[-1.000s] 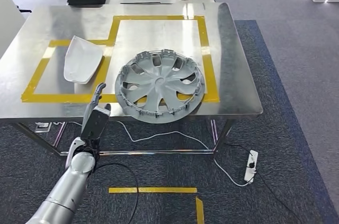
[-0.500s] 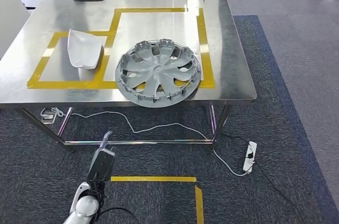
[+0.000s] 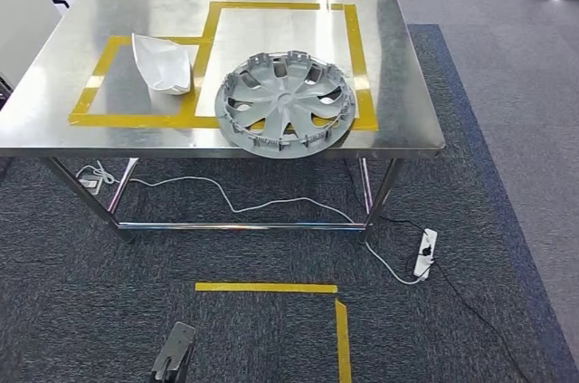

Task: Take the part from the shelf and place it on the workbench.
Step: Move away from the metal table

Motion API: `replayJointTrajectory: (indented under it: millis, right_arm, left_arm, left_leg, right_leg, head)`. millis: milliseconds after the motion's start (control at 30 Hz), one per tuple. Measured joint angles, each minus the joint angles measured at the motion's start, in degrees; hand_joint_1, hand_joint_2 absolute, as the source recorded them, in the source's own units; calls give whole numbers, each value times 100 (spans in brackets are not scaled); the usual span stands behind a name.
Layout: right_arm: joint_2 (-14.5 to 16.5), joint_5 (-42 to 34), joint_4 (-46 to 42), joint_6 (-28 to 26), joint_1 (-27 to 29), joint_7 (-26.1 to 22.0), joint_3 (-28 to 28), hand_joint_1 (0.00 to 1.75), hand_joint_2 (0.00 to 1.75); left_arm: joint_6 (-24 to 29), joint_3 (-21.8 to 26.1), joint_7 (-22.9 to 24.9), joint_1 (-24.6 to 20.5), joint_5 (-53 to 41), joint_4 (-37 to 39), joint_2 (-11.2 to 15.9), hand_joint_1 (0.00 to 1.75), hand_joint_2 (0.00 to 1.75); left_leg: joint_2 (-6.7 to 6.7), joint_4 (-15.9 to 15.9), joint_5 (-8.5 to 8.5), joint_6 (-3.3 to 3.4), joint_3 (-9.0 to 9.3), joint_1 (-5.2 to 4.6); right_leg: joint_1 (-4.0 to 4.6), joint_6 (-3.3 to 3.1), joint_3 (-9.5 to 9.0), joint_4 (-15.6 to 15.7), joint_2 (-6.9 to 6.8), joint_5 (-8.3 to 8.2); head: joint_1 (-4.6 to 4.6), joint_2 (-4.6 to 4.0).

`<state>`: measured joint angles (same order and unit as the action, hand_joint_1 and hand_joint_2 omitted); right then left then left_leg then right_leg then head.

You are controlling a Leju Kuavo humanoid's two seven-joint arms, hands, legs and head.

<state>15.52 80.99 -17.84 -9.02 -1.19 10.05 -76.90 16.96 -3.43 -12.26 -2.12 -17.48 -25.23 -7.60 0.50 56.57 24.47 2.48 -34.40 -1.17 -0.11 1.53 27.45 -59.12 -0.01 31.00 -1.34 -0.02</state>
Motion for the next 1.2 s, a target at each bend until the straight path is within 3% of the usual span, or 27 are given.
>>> replayJointTrajectory:
  millis: [67, 133, 167, 233, 300, 333, 367, 400, 467, 533, 567, 633, 700, 767, 833, 867, 900, 933, 1000, 1067, 1100, 1133, 1167, 1200]
  right_arm:
    - [-5, 8, 0, -12, -24, 7, -19, 0, 0]
    - [-4, 10, 1, -23, -26, 14, -33, 0, 0]
    - [-5, 10, 1, -27, -29, 17, -36, 0, 0]
    - [-7, 10, 1, -32, -43, 18, -38, 0, 0]
    - [-9, 10, 0, -33, -47, 18, -38, 0, 0]
    - [-9, 10, 0, -33, -47, 18, -38, 0, 0]
    - [-9, 10, 0, -33, -47, 18, -38, 0, 0]
    - [-9, 10, 0, -33, -48, 18, -38, 0, 0]
    - [-10, 10, 0, -34, -52, 18, -39, 0, 0]
    - [-11, 8, 0, -34, -58, 19, -42, 0, 0]
    - [-13, 3, 0, -34, -61, 19, -48, 0, 0]
    - [-13, -21, 0, -32, -60, 19, -69, 0, 0]
    - [-14, -66, 0, -13, -50, 19, -114, 0, 0]
    - [-16, -113, 0, 20, -43, 22, -164, 0, 0]
    - [-22, -158, 0, 62, -51, 19, -202, 0, 0]
    - [-28, -180, 0, 85, -56, 11, -218, 0, 0]
    - [-34, -197, 0, 115, -60, -5, -237, 0, 0]
    - [-44, -204, 0, 147, -62, -25, -252, 0, 0]
    - [-75, -199, 1, 216, -79, -78, -275, 0, 0]
    - [-111, -180, 8, 263, -126, -134, -283, 0, 0]
    - [-126, -172, 17, 275, -151, -163, -284, 0, 0]
    - [-134, -163, 31, 281, -166, -188, -285, 0, 0]
    - [-143, -153, 52, 284, -173, -208, -285, 0, 0]
    - [-155, -142, 74, 284, -174, -227, -285, 0, 0]
  left_arm:
    - [35, 39, 25, 15, -14, 294, -20, 0, 0]
    - [43, 62, 44, 17, -19, 504, -28, 0, 0]
    - [44, 70, 59, 18, -22, 585, -30, 0, 0]
    - [46, 86, 90, 12, -30, 717, -25, 0, 0]
    - [48, 94, 110, 5, -35, 806, -22, 0, 0]
    - [49, 96, 111, 2, -35, 841, -20, 0, 0]
    - [49, 96, 111, 0, -35, 871, -20, 0, 0]
    - [49, 96, 111, -3, -35, 894, -20, 0, 0]
    - [50, 96, 126, -22, -39, 925, -22, 0, 0]
    - [78, 96, 244, -50, -70, 957, -26, 0, 0]
    - [110, 96, 352, -57, -105, 987, -30, 0, 0]
    - [176, 96, 593, -27, -204, 1073, -30, 0, 0]
    - [216, 94, 733, 31, -310, 1151, -33, 0, 0]
    - [241, 80, 783, 73, -406, 1198, -48, 0, 0]
    - [263, 52, 810, 88, -501, 1221, -66, 0, 0]
    - [276, 35, 816, 89, -553, 1231, -70, 0, 0]
    - [295, 10, 828, 89, -620, 1241, -72, 0, 0]
    - [316, -24, 849, 87, -692, 1250, -73, 0, 0]
    - [359, -123, 918, 83, -853, 1262, -78, 0, 0]
    - [389, -228, 966, 79, -992, 1268, -88, 0, 0]
    - [400, -276, 980, 77, -1047, 1269, -93, 0, 0]
    - [412, -321, 996, 77, -1091, 1271, -95, 0, 0]
    - [428, -359, 1017, 79, -1119, 1277, -94, 0, 0]
    - [449, -390, 1038, 83, -1133, 1283, -92, 0, 0]
  left_leg:
    - [-1, 11, -98, -50, -56, 5]
    - [-21, -6, -173, -114, -91, 21]
    - [-39, 35, -100, -153, -122, 23]
    - [-69, 444, 367, -242, -256, 48]
    - [-66, 1215, 906, -321, -420, 98]
    - [-66, 1524, 1001, -351, -441, 125]
    - [-65, 1671, 964, -379, -386, 152]
    - [-65, 1608, 823, -406, -236, 179]
    - [-65, 941, 601, -457, 304, 232]
    - [-75, 188, 669, -446, 798, 234]
    - [-82, -9, 738, -415, 904, 224]
    - [-83, -39, 703, -304, 858, 192]
    - [-52, -36, 591, -166, 737, 180]
    - [-29, -39, 432, -56, 559, 169]
    - [-28, -27, 263, -17, 343, 133]
    - [-24, -20, 183, -11, 237, 113]
    - [-21, -12, 104, -8, 126, 92]
    - [-18, -9, 33, -9, 34, 73]
    - [-26, -1, -105, -21, -106, 46]
    - [-31, 7, -241, -56, -183, 27]
    - [-28, -1, -313, -82, -203, 28]
    - [-24, -17, -387, -110, -218, 29]
    - [-28, -25, -423, -140, -235, 39]
    - [-35, 14, -348, -174, -263, 47]
  right_leg:
    - [26, -29, -275, 469, 5, 83]
    - [21, -78, -231, 545, -11, -6]
    - [8, -123, -177, 572, -24, -74]
    - [-21, -199, -54, 598, -53, -223]
    - [-24, -214, 134, 546, -67, -348]
    - [-29, -203, 243, 505, -77, -404]
    - [-39, -185, 357, 459, -87, -452]
    - [-53, -160, 470, 406, -94, -496]
    - [-84, -94, 663, 295, -97, -568]
    - [-89, -11, 777, 205, -100, -642]
    - [-86, 28, 802, 188, -100, -684]
    - [-97, 110, 821, 205, -89, -791]
    - [-122, 166, 894, 123, -55, -646]
    - [-124, 185, 1070, -366, -26, -67]
    - [-106, 187, 1241, -1160, -14, 490]
    - [-100, 179, 1231, -1434, -13, 562]
    - [-94, 162, 1141, -1564, -13, 518]
    - [-85, 134, 940, -1454, -13, 365]
    - [-43, 39, 253, -673, -6, 110]
    - [8, -46, -401, 274, 3, 157]
    - [31, -69, -555, 543, 8, 209]
    - [40, -82, -580, 658, 8, 210]
    - [32, -99, -522, 657, -5, 160]
    - [25, -137, -461, 653, -23, 92]
  head:
    - [3, 0]
    - [-6, 0]
    - [-6, 0]
    - [13, 0]
    - [39, 0]
    - [41, 0]
    - [43, 0]
    - [44, 0]
    - [47, 0]
    - [48, 0]
    - [51, 0]
    - [53, 0]
    - [49, 0]
    - [24, 0]
    - [9, 0]
    - [7, 0]
    - [7, 0]
    - [9, 0]
    - [9, 0]
    - [7, 0]
    - [3, 0]
    - [-1, 0]
    - [-5, 0]
    - [-7, 0]
